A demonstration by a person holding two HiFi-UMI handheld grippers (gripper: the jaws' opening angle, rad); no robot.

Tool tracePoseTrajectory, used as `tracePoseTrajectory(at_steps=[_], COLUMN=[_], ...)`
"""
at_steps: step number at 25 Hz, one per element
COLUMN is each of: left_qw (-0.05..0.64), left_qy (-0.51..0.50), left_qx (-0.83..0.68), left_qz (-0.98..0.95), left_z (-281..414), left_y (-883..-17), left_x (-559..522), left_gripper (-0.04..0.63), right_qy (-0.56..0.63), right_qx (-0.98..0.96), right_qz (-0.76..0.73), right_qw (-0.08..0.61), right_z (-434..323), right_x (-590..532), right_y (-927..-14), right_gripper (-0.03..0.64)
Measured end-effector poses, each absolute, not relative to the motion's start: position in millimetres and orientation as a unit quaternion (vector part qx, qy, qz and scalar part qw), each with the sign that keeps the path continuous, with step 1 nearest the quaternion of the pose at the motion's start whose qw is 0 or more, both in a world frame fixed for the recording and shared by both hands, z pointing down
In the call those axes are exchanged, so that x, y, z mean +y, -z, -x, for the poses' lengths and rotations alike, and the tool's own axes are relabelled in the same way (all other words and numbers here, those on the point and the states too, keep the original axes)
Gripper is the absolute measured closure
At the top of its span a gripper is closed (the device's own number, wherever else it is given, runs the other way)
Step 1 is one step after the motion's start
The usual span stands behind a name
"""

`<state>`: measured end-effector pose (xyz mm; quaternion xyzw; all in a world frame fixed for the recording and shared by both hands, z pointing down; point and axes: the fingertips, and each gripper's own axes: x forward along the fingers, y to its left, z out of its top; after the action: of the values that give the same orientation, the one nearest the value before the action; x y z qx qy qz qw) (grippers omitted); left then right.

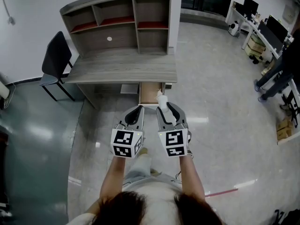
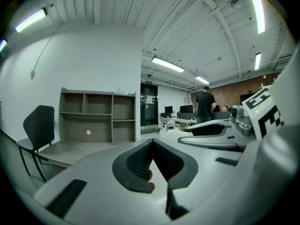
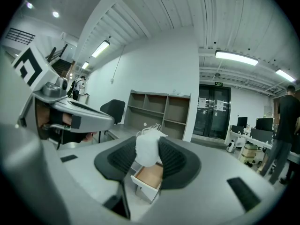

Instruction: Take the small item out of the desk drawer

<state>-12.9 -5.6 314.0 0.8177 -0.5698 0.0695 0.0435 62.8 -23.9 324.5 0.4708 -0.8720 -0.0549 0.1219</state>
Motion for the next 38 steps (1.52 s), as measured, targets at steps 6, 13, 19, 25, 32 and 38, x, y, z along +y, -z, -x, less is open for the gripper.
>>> tracePoseTrajectory(at_steps=[6, 13, 19, 25, 32, 38], left_qw=[0.04, 0.04, 0.036, 0.033, 0.028, 0.026], left_qy=[-0.068, -0.064, -0.063, -0.065, -0.065, -0.064], left_qx=[-0.568, -0.568, -0.566, -0.564, -0.562, -0.561], left_qz=[-0.819, -0.819, -0.821, -0.823, -0.824, -0.825], left_z=[11, 9, 8, 6, 4, 1], left_y=[-314, -312, -312, -309, -305, -306], left_x=[9, 22, 33, 39, 46, 53], left_gripper=[0.581, 0.581, 0.581, 0.581, 0.581, 0.581], right_qy=[0.062, 0.065, 0.071, 0.075, 0.08, 0.082], right_qx=[-0.871, -0.87, -0.868, -0.867, -0.867, -0.865], right_qz=[-0.474, -0.476, -0.479, -0.481, -0.482, -0.485], right_qw=[0.117, 0.113, 0.107, 0.102, 0.096, 0.093], right_z=[-66, -68, -70, -72, -72, -76], right_x=[-8, 6, 17, 25, 36, 43], right_y=[-321, -317, -314, -308, -303, -302], right_gripper=[0.456, 0.456, 0.456, 0.456, 0.456, 0.456])
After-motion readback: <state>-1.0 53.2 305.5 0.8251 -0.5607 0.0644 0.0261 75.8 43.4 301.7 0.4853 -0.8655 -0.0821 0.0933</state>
